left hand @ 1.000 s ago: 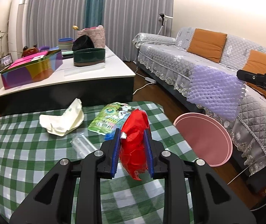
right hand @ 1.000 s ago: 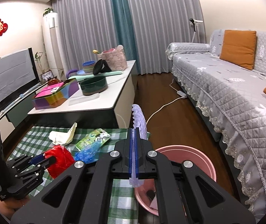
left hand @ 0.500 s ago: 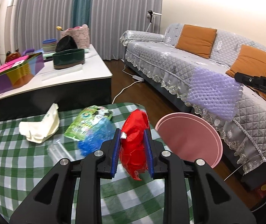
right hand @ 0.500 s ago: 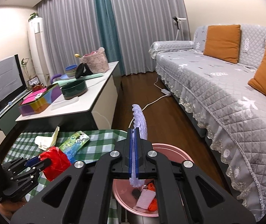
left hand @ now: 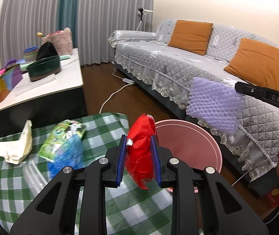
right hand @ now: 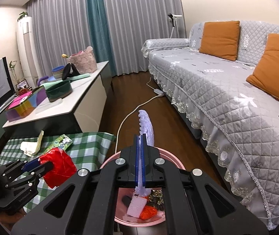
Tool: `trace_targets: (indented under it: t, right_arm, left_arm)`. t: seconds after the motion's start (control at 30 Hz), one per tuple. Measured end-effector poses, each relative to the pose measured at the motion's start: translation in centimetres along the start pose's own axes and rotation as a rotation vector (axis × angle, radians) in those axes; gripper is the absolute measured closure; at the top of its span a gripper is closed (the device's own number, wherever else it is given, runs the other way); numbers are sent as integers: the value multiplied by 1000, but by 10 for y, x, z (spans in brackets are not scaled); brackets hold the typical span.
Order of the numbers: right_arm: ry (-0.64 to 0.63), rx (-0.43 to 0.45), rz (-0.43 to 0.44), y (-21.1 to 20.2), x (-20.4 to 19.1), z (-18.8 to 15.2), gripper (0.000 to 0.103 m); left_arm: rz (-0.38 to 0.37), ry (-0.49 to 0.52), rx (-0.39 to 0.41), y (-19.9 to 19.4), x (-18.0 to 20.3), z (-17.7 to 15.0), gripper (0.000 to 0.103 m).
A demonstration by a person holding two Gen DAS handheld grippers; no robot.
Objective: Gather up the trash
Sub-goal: 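Carry the red bag with the left tool while the right tool carries the lavender net to the bin, then open the left tool over the pink bin while the right tool releases the lavender net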
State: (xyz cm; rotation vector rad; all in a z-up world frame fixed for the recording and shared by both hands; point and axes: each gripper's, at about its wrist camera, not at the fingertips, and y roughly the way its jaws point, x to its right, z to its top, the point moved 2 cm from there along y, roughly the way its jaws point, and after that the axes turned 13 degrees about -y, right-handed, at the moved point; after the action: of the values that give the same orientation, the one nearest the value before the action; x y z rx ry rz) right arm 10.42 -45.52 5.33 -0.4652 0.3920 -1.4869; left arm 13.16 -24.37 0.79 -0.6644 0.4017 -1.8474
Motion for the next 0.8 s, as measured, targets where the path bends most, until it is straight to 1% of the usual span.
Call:
trace_targets:
  t: [0.17,0.5,0.8]
  right_arm:
    - [-2,-20,-18,8,5,-5,101]
    - [13,-52,-39,22,18,-12,101]
    - [23,-72,-55,28,23,-15,100]
  left_arm:
    - [-21,18,-16,18,14,0,79]
    - [-36,38,-45,53,34,3,79]
    - [-51,50,-63,65,46,6,78]
